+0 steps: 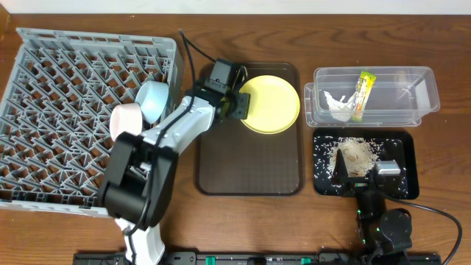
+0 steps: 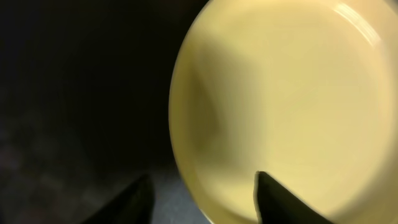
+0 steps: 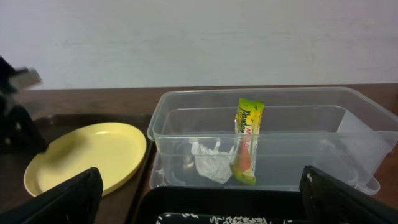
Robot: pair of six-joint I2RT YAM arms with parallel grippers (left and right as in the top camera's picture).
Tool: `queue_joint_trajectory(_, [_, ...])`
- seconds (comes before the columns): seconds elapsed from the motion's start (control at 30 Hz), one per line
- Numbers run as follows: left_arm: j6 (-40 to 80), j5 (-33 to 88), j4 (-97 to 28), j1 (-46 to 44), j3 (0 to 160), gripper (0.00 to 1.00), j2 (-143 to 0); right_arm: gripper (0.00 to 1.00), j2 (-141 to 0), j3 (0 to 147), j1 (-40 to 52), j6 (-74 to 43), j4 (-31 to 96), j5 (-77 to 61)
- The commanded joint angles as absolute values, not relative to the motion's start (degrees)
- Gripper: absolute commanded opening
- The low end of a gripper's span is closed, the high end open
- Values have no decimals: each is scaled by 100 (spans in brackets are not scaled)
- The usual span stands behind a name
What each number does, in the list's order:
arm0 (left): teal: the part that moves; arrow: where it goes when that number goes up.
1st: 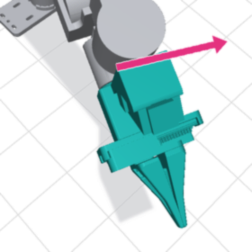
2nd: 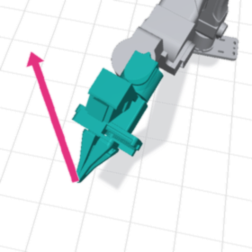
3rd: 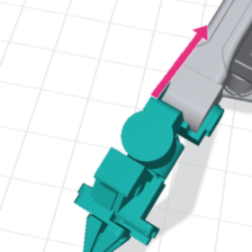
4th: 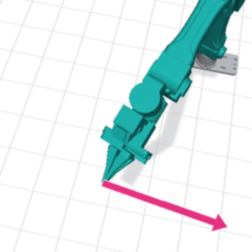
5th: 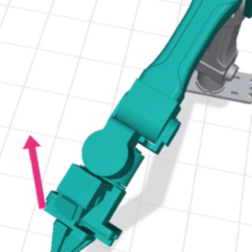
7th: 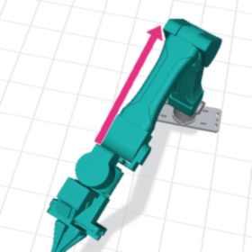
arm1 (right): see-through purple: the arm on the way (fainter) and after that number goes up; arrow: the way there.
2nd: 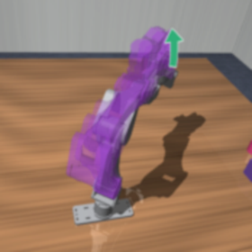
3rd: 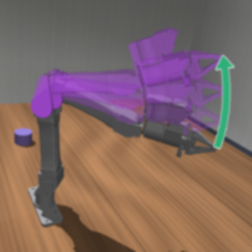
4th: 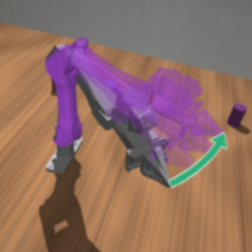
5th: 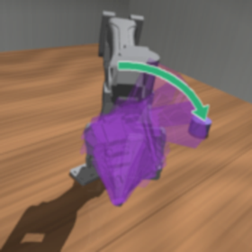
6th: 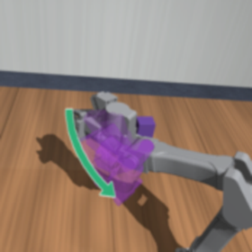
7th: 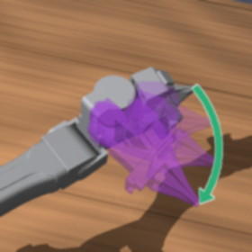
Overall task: Sort waste into correct bins and load items into the dishwasher
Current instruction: 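Reach the left gripper to the yellow plate and grasp its edge, then lift the yellow plate and stand it upright in the dish rack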
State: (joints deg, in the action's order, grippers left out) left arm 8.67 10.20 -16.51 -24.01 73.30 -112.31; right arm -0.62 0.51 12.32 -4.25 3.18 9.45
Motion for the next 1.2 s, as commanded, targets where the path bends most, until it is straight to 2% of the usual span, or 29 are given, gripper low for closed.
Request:
queue_joint_trajectory(0.0, [888,939,-1645,-2349,7352,45,-11614,99,-27,30,1131,-375,320,941])
queue_joint_trajectory(0.07, [888,943,-1667,-2349,7352,41,-11767,99,-27,30,1131,-375,320,939])
queue_joint_trajectory(0.17, [893,945,-1813,-2338,7352,11,-11858,99,-27,30,1131,-375,320,941])
queue_joint_trajectory(0.2, [893,947,-1813,-2338,7354,6,-11817,99,-27,30,1131,-375,320,939])
queue_joint_trajectory(0.37, [860,932,-2255,-2152,7596,6,-11085,99,-27,30,1131,-375,320,939])
queue_joint_trajectory(0.47, [628,464,-2655,-1931,7745,6,-10333,99,-27,30,1131,-375,320,941])
queue_joint_trajectory(0.57, [-209,-528,-3087,-1669,7863,6,-9445,99,-27,30,1131,-375,320,941])
queue_joint_trajectory(0.77, [-2248,-3391,-3400,-1192,7861,6,-8160,99,-27,30,1131,-375,320,941])
queue_joint_trajectory(0.9, [-3623,-3852,-3374,-742,7861,6,-7937,99,-27,30,1131,-375,320,939])
queue_joint_trajectory(1.17, [-4397,-4313,-3203,250,7854,6,-8171,99,-27,30,1131,-375,320,941])
